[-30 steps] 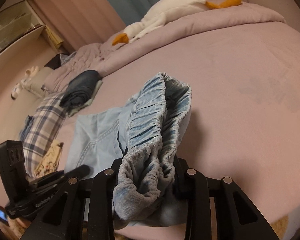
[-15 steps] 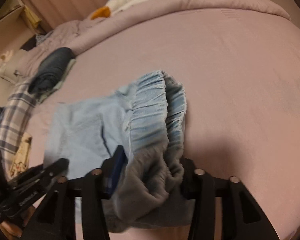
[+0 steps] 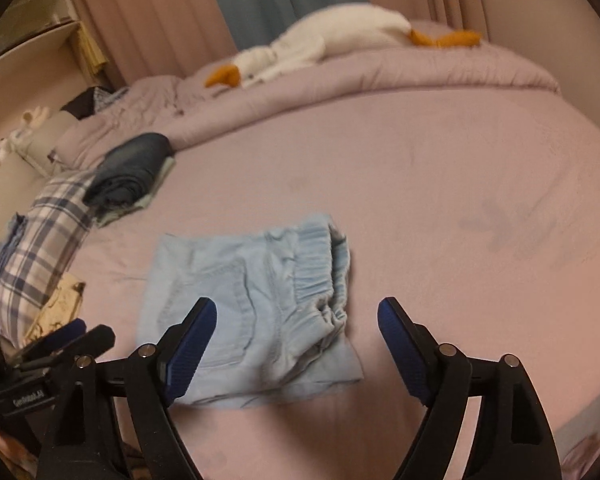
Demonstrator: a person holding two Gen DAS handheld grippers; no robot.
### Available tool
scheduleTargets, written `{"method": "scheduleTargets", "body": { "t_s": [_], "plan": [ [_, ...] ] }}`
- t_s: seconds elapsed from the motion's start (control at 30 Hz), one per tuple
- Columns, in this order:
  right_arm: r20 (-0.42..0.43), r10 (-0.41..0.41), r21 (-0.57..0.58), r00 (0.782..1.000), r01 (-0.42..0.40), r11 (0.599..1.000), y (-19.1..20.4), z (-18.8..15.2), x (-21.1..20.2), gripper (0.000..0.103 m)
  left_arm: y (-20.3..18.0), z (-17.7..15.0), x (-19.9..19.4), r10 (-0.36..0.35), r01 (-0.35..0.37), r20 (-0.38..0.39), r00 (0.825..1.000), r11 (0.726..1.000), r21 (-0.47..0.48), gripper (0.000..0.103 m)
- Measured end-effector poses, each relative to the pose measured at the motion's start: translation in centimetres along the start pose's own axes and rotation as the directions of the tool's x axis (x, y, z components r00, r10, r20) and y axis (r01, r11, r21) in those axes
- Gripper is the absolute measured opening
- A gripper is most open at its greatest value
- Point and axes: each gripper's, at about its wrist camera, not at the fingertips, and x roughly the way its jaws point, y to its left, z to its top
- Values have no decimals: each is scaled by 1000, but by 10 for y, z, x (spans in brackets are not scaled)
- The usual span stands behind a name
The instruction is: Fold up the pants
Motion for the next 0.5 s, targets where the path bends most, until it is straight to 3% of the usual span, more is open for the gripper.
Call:
{"method": "scheduleTargets", "body": {
  "t_s": [0.2,0.5],
  "plan": [
    [37,-10,-46,999,11,999,20,0,-13,83,-1,0,-15,-6,6,20,1000,1000,-6,102],
    [12,-34,-63,999,34,997,31,-1,-6,83,-5,-3,-14,-15,15,8,1000,1000,6,102]
  ]
}}
